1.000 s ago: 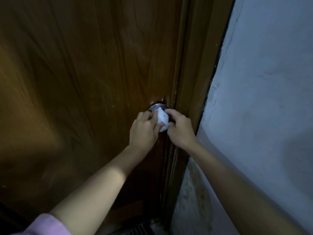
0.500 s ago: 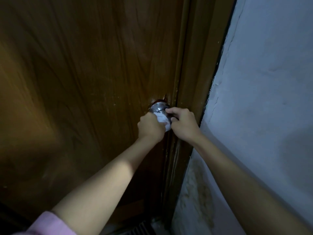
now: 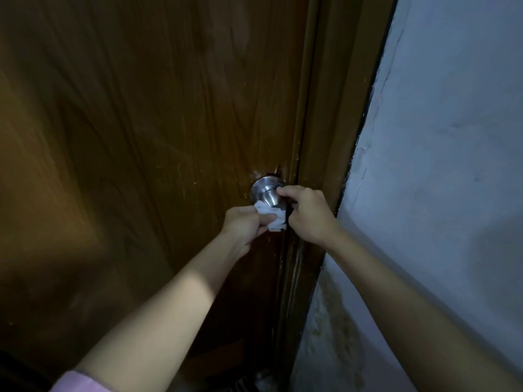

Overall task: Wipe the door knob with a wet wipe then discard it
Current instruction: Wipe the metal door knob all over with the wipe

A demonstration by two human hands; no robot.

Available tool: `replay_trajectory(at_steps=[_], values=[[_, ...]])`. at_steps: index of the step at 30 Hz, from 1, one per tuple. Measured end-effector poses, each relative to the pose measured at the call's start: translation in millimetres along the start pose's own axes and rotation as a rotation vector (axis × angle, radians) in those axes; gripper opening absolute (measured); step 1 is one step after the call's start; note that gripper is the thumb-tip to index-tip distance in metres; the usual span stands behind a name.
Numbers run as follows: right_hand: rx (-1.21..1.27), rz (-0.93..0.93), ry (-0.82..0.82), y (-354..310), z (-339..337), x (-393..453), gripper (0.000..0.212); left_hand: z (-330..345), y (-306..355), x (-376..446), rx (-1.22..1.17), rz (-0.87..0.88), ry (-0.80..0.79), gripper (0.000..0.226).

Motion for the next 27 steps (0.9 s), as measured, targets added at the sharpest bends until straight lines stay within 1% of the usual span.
replay_trajectory(at_steps=[2, 3, 5, 7, 9, 11, 13, 16, 19, 23, 25, 27], values=[[-0.029, -0.006, 0.011, -1.6, -1.6, 0.2, 0.049, -7.0, 9.4, -2.4, 0.203, 0.057, 0.066, 0.007], [-0.03, -0.009, 0.016, -2.5, -2.5, -0.1, 0.047, -8.1, 11.2, -2.2, 0.258, 0.078, 0.081, 0.008], [-0.018, -0.014, 0.013, -4.2, -3.8, -1.0, 0.044, -6.3, 8.9, 1.5, 0.283, 0.077, 0.092, 0.012], [0.007, -0.013, 0.018, -4.1, -4.0, -2.6, 0.045, -2.3, 1.1, 7.8, 0.197, 0.034, 0.081, 0.014], [0.026, -0.006, 0.026, -2.4, -3.7, -2.6, 0.045, 3.0, -6.9, 13.8, 0.013, -0.01, 0.057, 0.021], [0.028, 0.001, 0.021, -1.2, -3.1, -1.7, 0.046, 11.6, -12.7, 15.2, -0.194, -0.024, -0.016, 0.028], [0.031, 0.009, 0.009, 0.2, -2.8, -0.3, 0.051, 19.3, -15.5, 14.5, -0.348, -0.013, -0.105, 0.028], [0.038, 0.005, 0.012, 3.1, -2.5, 1.6, 0.056, 21.2, -14.6, 12.5, -0.429, 0.025, -0.166, 0.03], [0.037, -0.017, 0.026, 3.5, -3.7, 2.2, 0.05, 11.4, -8.6, 7.1, -0.313, 0.023, -0.126, 0.026], [0.009, -0.035, 0.058, 2.6, -5.6, 0.3, 0.048, -11.4, 6.1, 0.0, 0.025, 0.066, 0.044, 0.022], [0.0, -0.028, 0.06, 4.2, -5.6, 0.3, 0.048, -12.0, 8.6, -0.6, 0.083, 0.074, 0.079, 0.024], [0.006, -0.022, 0.058, 5.1, -5.5, 1.0, 0.047, -5.3, 2.8, 3.5, 0.048, 0.048, 0.07, 0.024]])
Point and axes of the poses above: each hand's wrist, its own x-axis towards the middle knuckle, its own z-axis out of the palm, y = z × x, the point moved 7 cm from there along x, towards the middle knuckle, and after that the axes turned 13 degrees about -y, right-handed, at the moved point
